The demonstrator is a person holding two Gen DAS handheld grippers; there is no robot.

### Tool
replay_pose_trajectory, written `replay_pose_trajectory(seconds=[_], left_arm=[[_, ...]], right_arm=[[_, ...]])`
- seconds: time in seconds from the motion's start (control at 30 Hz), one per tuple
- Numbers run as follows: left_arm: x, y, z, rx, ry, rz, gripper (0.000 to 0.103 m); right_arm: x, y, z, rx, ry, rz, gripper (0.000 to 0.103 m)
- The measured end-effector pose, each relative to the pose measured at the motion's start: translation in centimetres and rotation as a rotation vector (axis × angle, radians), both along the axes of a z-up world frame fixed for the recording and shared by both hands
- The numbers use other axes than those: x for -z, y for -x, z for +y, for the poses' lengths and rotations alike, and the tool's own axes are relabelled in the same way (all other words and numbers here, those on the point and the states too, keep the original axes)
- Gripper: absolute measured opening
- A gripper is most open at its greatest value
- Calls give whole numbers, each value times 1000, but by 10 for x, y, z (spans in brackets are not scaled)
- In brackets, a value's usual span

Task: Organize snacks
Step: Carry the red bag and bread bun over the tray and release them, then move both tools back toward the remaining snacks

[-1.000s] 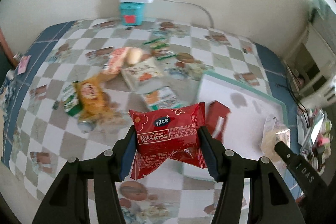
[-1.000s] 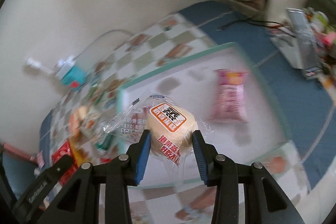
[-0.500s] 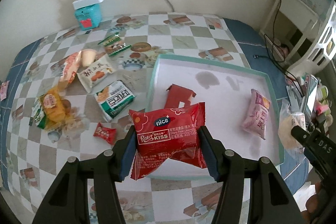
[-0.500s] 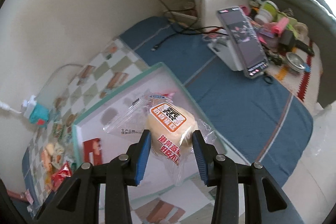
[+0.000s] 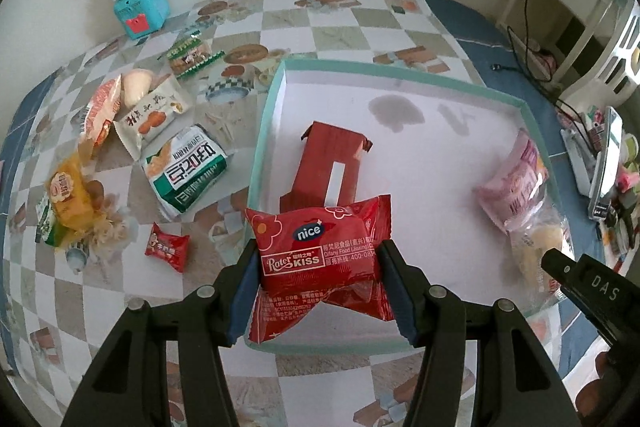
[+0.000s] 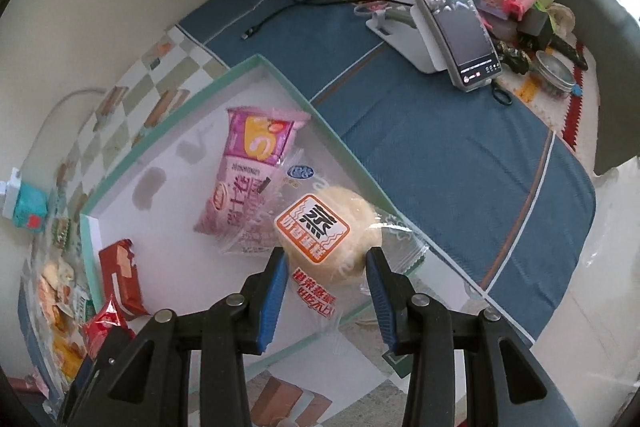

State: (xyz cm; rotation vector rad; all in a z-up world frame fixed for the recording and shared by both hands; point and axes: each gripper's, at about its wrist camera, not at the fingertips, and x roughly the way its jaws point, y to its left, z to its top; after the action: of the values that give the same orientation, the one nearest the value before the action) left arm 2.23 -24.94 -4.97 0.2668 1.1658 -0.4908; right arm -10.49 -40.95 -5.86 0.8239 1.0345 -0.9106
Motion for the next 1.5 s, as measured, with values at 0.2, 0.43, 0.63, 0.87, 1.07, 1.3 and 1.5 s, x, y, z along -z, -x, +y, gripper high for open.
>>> replay_pose_trajectory(seconds=[0.2,0.43,0.63,0.87,1.07,1.3,1.5], left_arm=[[11,-2,-3,4,-26,24,63],[4,-6,3,-15,-20,38,68],[-5,-12,13,-47,-17,56,70],[-22,-25,39,-143,-29,31,93],[-25,-41,70,-253,-61,33,93],[-19,-62,117,-409,-137,32,94],[-13,-80,157,-517,-155,55,94]], right_arm=[[1,-7,7,-34,-5,26,44],[-6,-19,21,-104,12,38,48],[-20,-29,32,-158,57,23,60],[-32,-42,48,-228,97,8,74],[-31,-53,63,-292,117,18,86],[-27,-74,96,-418,117,-3,97],[-26,-90,123,-482,111,-28,103]])
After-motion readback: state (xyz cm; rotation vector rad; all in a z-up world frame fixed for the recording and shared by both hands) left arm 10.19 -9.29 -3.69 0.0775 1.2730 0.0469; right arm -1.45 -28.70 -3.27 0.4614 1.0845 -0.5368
